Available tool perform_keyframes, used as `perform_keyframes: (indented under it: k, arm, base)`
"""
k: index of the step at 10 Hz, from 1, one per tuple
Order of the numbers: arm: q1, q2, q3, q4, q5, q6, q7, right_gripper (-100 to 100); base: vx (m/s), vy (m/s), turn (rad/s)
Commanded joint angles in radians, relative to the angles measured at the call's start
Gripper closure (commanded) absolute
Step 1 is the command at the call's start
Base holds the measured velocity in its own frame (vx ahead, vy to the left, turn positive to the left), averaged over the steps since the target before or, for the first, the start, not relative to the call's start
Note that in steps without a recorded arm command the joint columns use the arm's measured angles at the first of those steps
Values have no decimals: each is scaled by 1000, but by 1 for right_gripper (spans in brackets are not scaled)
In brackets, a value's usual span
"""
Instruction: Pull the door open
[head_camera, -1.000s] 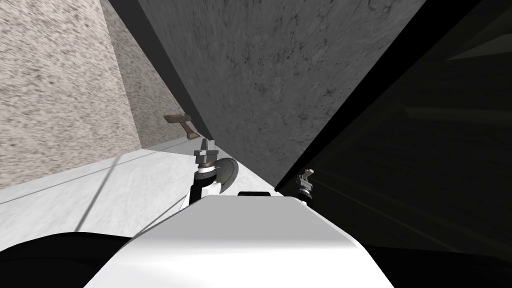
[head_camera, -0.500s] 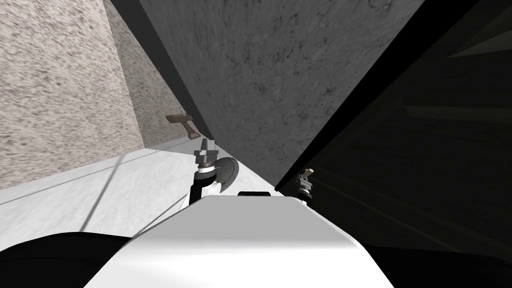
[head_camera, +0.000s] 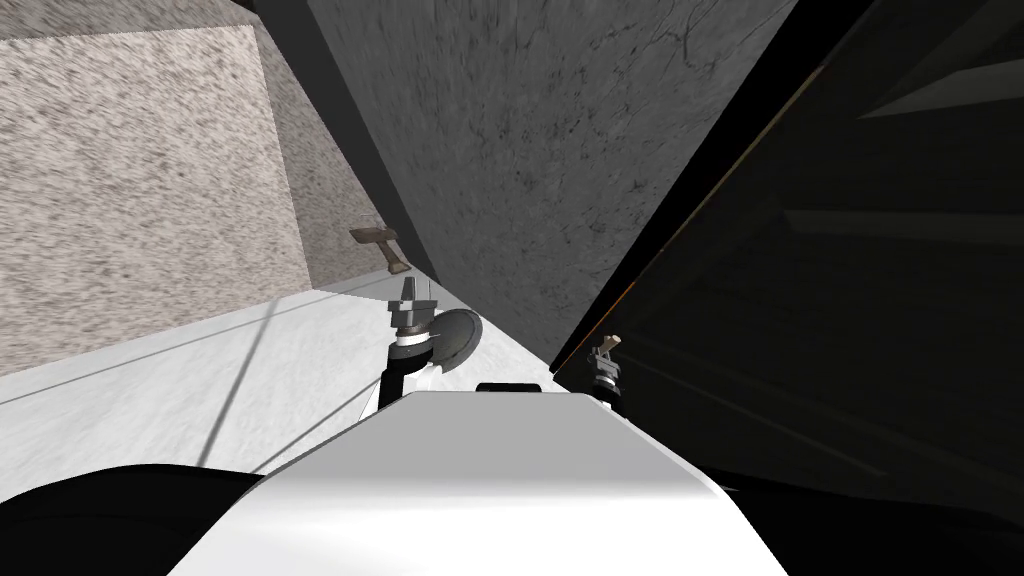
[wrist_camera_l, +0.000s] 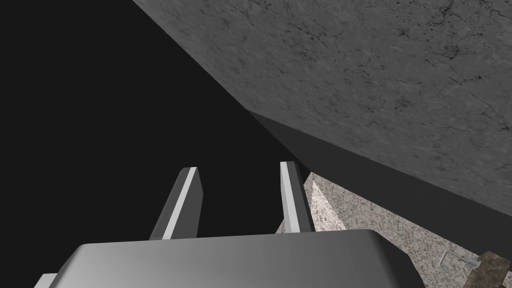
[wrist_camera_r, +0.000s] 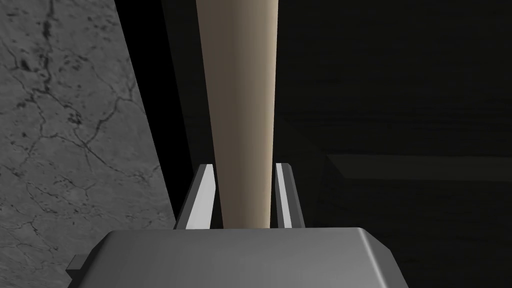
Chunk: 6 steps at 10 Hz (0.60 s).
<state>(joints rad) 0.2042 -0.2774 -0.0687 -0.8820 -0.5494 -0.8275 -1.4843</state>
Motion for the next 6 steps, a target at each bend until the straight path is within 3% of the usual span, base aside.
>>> perform_keyframes:
  k: [1,3,4,6]
  arm:
    - [9,-9,24,-6,13,-3,-21,100]
    - [16,-17,45,-16,24,-3,-37,100]
    - [13,-13,38,-17,21,-2,-29,100]
    - [27,-23,70,-29,39,-7,-49,100]
  base:
    - [-237,7,76]
    - [-236,17,65]
    - [-94,21,19]
    - [-198,-12,72]
